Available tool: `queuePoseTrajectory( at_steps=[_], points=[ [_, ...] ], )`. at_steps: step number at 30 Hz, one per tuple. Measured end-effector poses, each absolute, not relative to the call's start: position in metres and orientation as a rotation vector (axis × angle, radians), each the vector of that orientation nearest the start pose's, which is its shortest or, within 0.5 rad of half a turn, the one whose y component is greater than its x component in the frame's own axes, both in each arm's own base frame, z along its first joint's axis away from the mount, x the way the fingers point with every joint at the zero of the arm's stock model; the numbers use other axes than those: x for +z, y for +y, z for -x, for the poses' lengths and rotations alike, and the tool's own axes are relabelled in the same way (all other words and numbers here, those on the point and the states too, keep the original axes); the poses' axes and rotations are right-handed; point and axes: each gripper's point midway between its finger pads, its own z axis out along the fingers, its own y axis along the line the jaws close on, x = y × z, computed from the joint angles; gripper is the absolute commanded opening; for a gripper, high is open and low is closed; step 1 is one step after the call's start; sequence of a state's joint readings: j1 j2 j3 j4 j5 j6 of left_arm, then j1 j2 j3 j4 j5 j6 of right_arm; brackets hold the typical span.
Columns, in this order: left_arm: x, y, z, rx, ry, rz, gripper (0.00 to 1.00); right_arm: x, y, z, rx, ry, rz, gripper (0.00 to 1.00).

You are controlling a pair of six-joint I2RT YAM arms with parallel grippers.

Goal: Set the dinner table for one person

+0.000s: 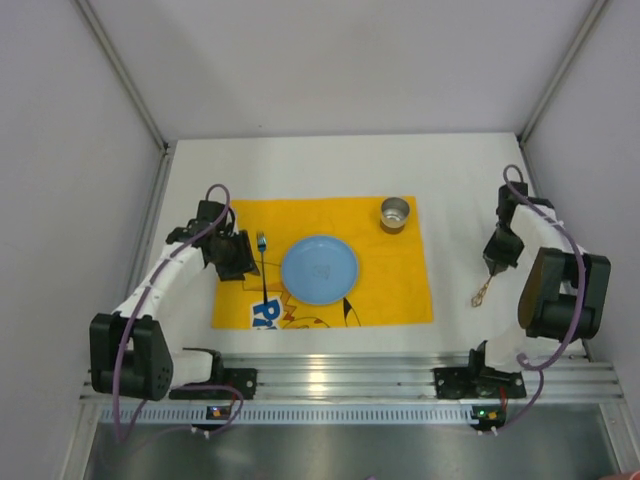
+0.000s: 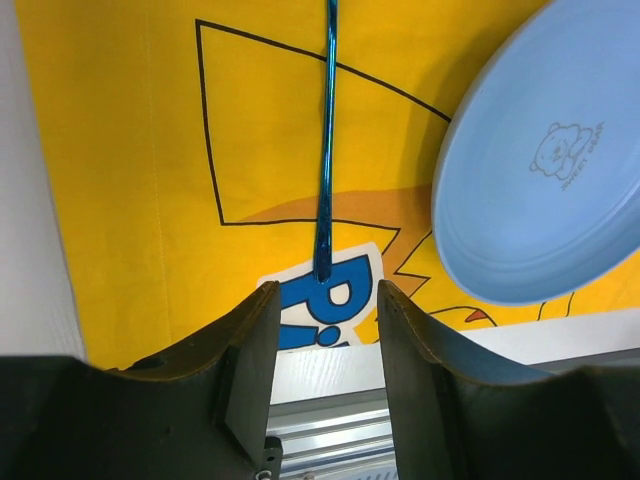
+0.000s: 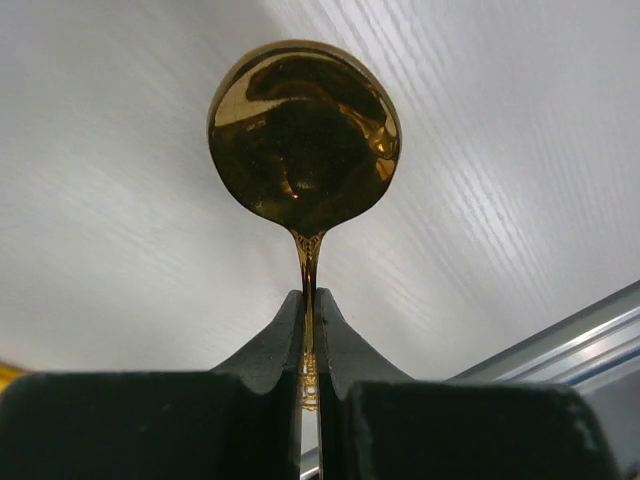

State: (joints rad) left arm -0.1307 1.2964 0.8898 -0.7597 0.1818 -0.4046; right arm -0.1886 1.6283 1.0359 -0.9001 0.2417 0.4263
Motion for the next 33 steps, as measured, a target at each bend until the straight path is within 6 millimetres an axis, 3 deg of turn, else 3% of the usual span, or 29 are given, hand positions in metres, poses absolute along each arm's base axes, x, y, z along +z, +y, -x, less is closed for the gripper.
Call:
queuePoseTrajectory(
  at_steps=[3,6,8,10,14,18,23,33],
  points=[
    [0.095,-0.081,-0.25,-0.403,2.717,0.318,0.49,0.078,-0.069,-0.269,-0.291,2.746,-0.877,0.0],
    [0.101,-0.081,-0.25,-0.411,2.685,0.31,0.49,0.125,-0.048,-0.29,-0.187,2.619,-0.79,0.0],
    [0.105,-0.081,-0.25,-0.414,2.666,0.306,0.49,0.143,-0.021,-0.291,-0.108,2.585,-0.708,0.0],
    [0.108,-0.08,-0.25,-0.411,2.649,0.306,0.49,0.151,0.023,-0.285,-0.011,2.604,-0.584,0.0],
    [0.114,-0.079,-0.252,-0.401,2.619,0.311,0.49,0.139,0.101,-0.259,0.125,2.699,-0.357,0.0],
    [0.12,-0.077,-0.253,-0.393,2.584,0.31,0.5,0.118,0.151,-0.232,0.147,2.802,-0.188,0.0],
    [0.127,-0.076,-0.253,-0.384,2.549,0.306,0.5,0.092,0.172,-0.229,0.078,2.875,-0.115,0.0],
    [0.135,-0.071,-0.253,-0.35,2.505,0.309,0.51,0.063,0.182,-0.253,-0.036,2.908,-0.075,0.0]
  ],
)
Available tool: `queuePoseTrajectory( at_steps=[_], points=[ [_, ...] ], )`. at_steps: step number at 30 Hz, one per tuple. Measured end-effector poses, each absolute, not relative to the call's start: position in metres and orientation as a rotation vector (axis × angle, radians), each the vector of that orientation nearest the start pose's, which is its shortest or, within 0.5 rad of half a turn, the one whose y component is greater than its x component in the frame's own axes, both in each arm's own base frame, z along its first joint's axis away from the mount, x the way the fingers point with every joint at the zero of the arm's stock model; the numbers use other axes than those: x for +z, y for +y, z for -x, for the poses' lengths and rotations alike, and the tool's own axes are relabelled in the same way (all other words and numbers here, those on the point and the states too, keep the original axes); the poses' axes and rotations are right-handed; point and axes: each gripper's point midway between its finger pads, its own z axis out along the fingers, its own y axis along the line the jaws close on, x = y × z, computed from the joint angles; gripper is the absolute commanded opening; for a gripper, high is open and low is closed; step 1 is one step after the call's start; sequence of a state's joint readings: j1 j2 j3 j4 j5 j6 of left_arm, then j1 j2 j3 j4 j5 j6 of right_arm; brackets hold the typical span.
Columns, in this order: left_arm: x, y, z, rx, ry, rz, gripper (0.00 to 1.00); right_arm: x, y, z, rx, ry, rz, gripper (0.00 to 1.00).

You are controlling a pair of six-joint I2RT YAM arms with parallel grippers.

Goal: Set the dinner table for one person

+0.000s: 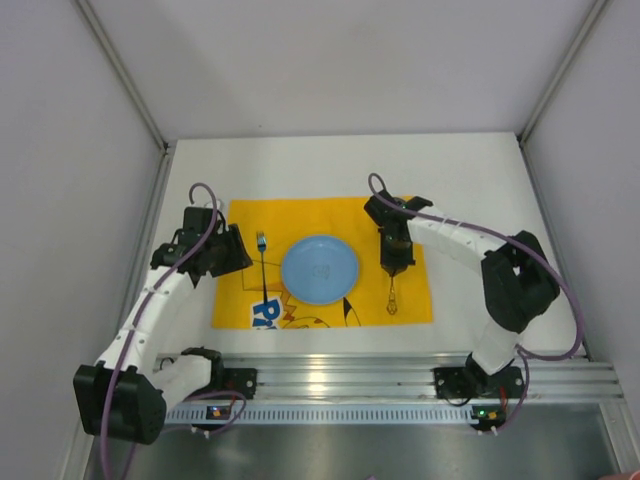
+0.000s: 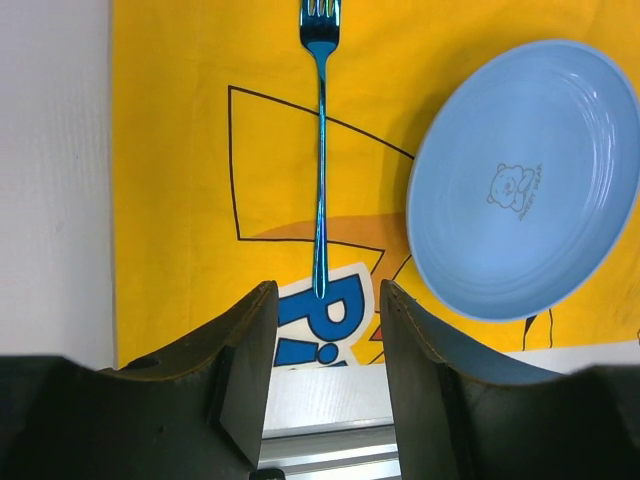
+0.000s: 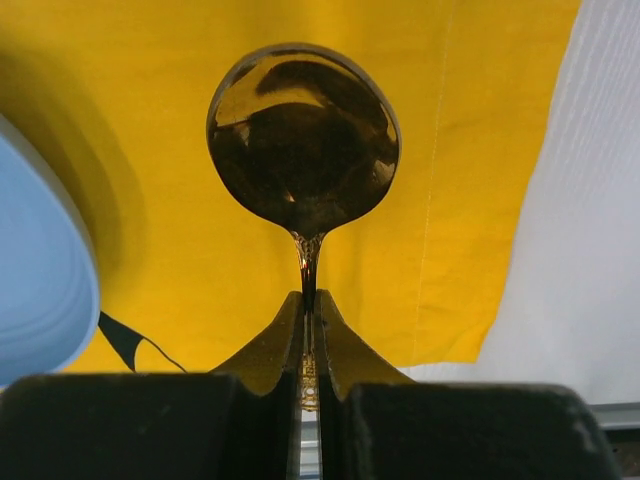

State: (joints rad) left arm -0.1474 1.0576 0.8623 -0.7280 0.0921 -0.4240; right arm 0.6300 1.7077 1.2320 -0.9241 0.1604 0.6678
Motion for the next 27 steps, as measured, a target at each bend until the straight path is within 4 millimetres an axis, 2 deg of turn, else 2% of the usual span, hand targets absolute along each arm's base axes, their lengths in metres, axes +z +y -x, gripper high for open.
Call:
queuePoseTrajectory(
  at_steps=[8,12,15,16,19,24,27],
  points=[
    [0.138,-0.071,-0.253,-0.341,2.489,0.305,0.51,0.055,0.188,-0.269,-0.064,2.9,-0.051,0.0],
    [0.138,-0.071,-0.254,-0.338,2.486,0.307,0.51,0.055,0.187,-0.271,-0.08,2.896,-0.049,0.06],
    [0.138,-0.072,-0.254,-0.337,2.486,0.307,0.51,0.054,0.187,-0.274,-0.088,2.888,-0.048,0.17],
    [0.138,-0.072,-0.253,-0.337,2.487,0.305,0.51,0.054,0.187,-0.274,-0.094,2.887,-0.049,0.25],
    [0.138,-0.073,-0.253,-0.339,2.488,0.301,0.51,0.055,0.186,-0.276,-0.1,2.877,-0.059,0.32],
    [0.138,-0.074,-0.253,-0.341,2.489,0.295,0.51,0.056,0.186,-0.277,-0.099,2.873,-0.075,0.33],
    [0.138,-0.075,-0.253,-0.337,2.489,0.292,0.51,0.059,0.187,-0.277,-0.088,2.866,-0.083,0.3]
  ],
)
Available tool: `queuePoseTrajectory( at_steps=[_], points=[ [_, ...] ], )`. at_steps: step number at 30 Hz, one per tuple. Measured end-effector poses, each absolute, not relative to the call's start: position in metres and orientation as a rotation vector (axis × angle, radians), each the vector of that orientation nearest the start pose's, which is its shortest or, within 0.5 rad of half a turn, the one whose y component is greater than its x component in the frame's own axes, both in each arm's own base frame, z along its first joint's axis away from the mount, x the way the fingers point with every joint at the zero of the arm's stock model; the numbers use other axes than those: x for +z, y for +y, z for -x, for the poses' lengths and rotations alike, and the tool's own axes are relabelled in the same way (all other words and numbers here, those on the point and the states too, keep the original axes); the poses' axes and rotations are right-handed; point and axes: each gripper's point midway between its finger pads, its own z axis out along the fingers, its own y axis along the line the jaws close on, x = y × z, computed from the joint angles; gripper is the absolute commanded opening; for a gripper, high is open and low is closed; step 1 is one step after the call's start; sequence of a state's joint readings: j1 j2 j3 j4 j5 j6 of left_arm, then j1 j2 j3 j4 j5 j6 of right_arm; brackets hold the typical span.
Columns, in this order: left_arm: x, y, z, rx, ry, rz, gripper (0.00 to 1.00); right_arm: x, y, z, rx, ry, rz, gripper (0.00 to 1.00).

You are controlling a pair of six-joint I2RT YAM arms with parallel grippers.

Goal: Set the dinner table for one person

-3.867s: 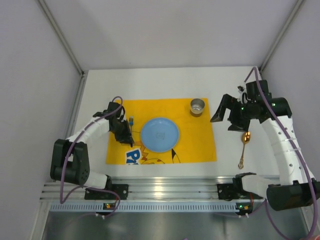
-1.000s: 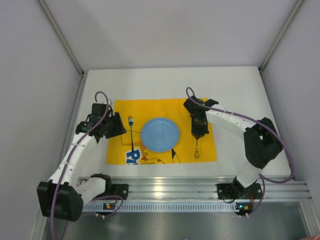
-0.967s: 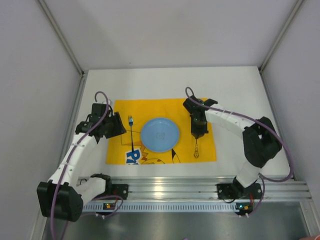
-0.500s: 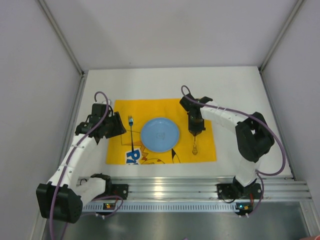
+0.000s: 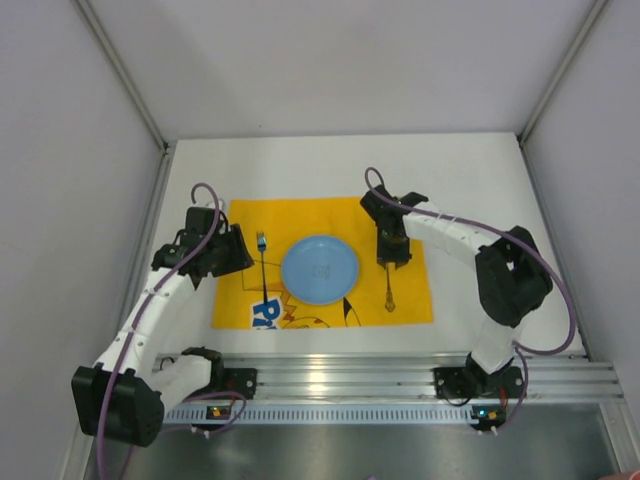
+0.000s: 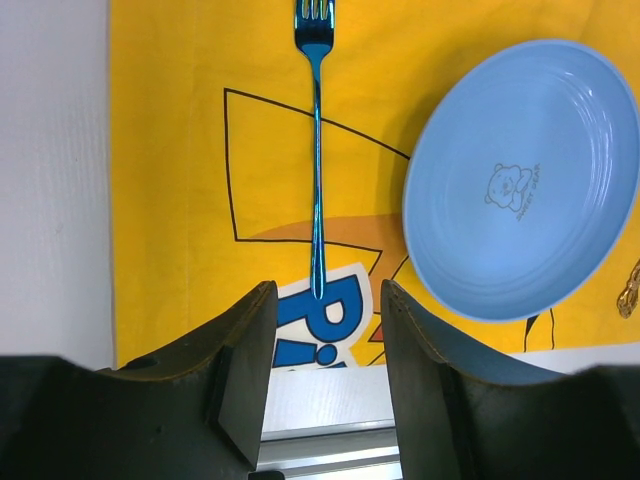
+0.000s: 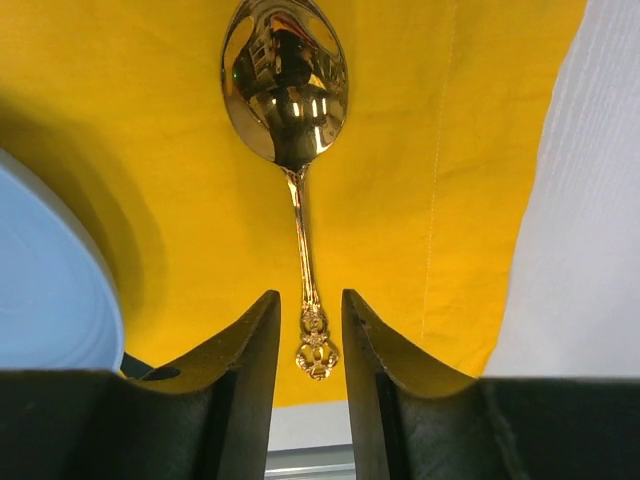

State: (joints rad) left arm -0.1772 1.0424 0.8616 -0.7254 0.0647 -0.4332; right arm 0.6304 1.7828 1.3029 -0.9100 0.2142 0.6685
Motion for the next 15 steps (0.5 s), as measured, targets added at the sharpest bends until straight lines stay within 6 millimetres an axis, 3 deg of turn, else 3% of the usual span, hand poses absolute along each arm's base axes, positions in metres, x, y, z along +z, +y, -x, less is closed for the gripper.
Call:
queuePoseTrajectory(
  at_steps=[1,4,9,11,12,13,15],
  points=[
    [0.138,-0.074,-0.253,-0.335,2.489,0.292,0.51,0.062,0.187,-0.276,-0.077,2.86,-0.091,0.26],
    [0.138,-0.075,-0.253,-0.332,2.487,0.292,0.52,0.081,0.189,-0.272,-0.019,2.824,-0.101,0.26],
    [0.146,-0.072,-0.252,-0.317,2.453,0.298,0.52,0.143,0.202,-0.245,0.159,2.681,-0.024,0.32],
    [0.156,-0.067,-0.249,-0.298,2.417,0.302,0.69,0.177,0.212,-0.224,0.264,2.581,0.04,0.54],
    [0.163,-0.065,-0.248,-0.29,2.395,0.305,0.72,0.194,0.217,-0.211,0.33,2.523,0.085,0.64],
    [0.174,-0.062,-0.248,-0.28,2.364,0.312,0.96,0.215,0.223,-0.192,0.426,2.448,0.147,0.86],
    [0.202,-0.057,-0.251,-0.269,2.285,0.318,0.98,0.243,0.223,-0.164,0.593,2.34,0.191,0.98]
  ],
)
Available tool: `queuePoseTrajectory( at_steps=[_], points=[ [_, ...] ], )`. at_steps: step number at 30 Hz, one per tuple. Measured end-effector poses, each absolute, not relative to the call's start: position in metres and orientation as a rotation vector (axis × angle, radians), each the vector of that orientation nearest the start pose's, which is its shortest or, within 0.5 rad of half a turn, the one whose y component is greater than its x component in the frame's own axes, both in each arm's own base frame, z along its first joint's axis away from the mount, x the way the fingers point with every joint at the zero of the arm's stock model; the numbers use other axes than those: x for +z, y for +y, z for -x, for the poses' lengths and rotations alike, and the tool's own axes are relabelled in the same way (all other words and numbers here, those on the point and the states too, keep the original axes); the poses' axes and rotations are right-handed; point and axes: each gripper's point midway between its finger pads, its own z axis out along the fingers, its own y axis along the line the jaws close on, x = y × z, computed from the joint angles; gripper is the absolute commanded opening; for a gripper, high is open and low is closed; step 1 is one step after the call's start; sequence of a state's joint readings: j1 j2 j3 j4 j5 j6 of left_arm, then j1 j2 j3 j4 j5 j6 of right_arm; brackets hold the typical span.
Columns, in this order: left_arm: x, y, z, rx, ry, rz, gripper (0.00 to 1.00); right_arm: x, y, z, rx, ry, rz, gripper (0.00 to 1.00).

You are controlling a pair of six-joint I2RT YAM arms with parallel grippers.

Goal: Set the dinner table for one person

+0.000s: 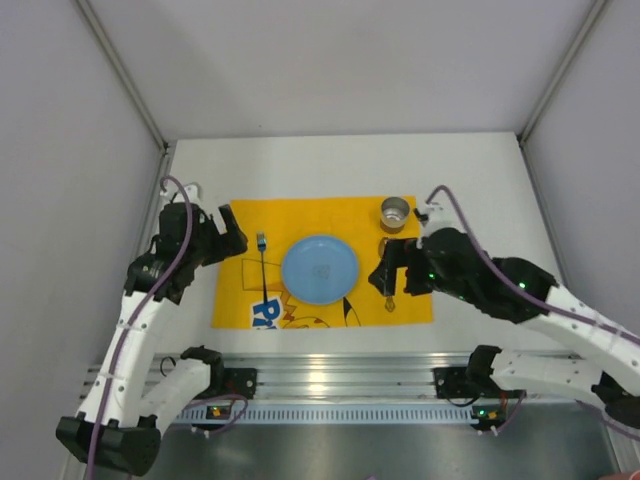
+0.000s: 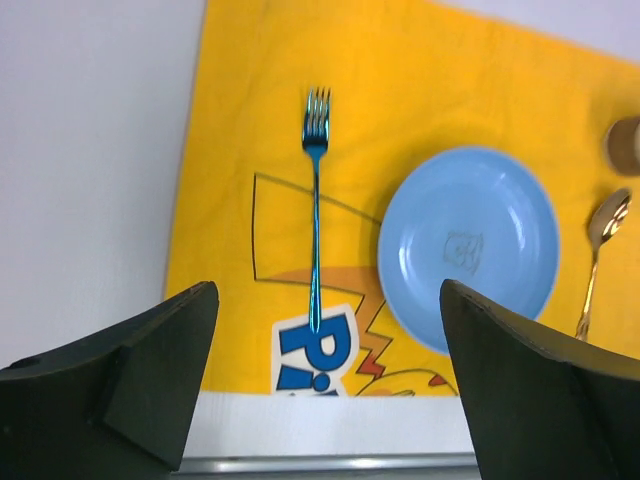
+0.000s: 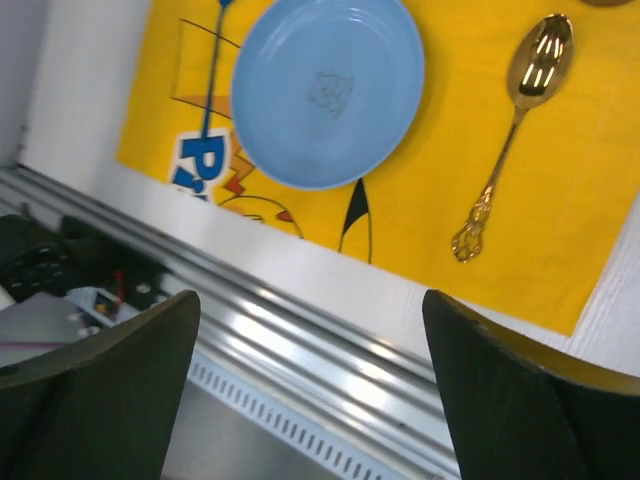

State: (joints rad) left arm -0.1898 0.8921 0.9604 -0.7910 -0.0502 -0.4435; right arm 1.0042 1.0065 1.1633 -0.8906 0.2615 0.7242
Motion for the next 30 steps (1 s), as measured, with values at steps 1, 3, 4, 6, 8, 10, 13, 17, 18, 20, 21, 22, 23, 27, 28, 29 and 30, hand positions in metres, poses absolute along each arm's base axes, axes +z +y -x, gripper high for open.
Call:
queuePoseTrajectory(
  at_steps=[1,3,4,6,8,10,13,17,18,20,21,22,23,27,28,29,30],
  points=[
    [0.221,-0.055,-0.255,-0.266,2.23,0.318,0.98,0.252,0.217,-0.156,0.659,2.287,0.182,1.0],
    [0.253,-0.05,-0.261,-0.253,2.143,0.318,0.98,0.257,0.2,-0.147,0.716,2.23,0.151,1.0],
    [0.268,-0.046,-0.264,-0.232,2.1,0.321,0.98,0.255,0.194,-0.142,0.736,2.217,0.139,1.0],
    [0.283,-0.038,-0.27,-0.186,2.055,0.326,0.98,0.243,0.187,-0.134,0.756,2.228,0.139,1.0],
    [0.289,-0.028,-0.277,-0.118,2.024,0.331,0.98,0.234,0.183,-0.129,0.768,2.236,0.14,1.0],
    [0.284,-0.022,-0.286,-0.058,2.011,0.318,0.96,0.233,0.18,-0.125,0.787,2.227,0.143,1.0],
    [0.251,-0.015,-0.297,0.023,2.029,0.29,0.75,0.25,0.174,-0.121,0.847,2.157,0.14,1.0],
    [0.169,-0.009,-0.297,0.131,2.107,0.143,0.89,0.283,0.169,-0.118,0.917,2.06,0.142,1.0],
    [0.151,-0.007,-0.295,0.145,2.114,0.118,0.93,0.289,0.169,-0.118,0.928,2.044,0.142,1.0],
    [0.124,-0.004,-0.293,0.168,2.096,0.085,0.99,0.3,0.168,-0.117,0.951,2.016,0.137,1.0],
    [0.117,-0.002,-0.295,0.171,2.069,0.084,0.98,0.303,0.168,-0.117,0.958,2.009,0.135,1.0],
    [0.113,0.0,-0.298,0.174,2.042,0.09,0.99,0.305,0.167,-0.116,0.963,2.003,0.132,1.0],
    [0.111,0.004,-0.302,0.178,2.004,0.101,0.98,0.306,0.166,-0.116,0.967,2.001,0.129,1.0],
    [0.104,0.017,-0.326,0.195,1.911,0.155,0.99,0.313,0.163,-0.111,0.999,1.988,0.112,1.0],
    [0.1,0.02,-0.331,0.195,1.901,0.164,0.99,0.317,0.161,-0.11,1.008,1.983,0.106,1.0],
    [0.095,0.022,-0.336,0.195,1.894,0.176,0.98,0.32,0.159,-0.109,1.012,1.979,0.105,1.0],
    [0.089,0.025,-0.339,0.192,1.892,0.186,0.98,0.324,0.157,-0.108,1.017,1.972,0.103,1.0]
  ],
)
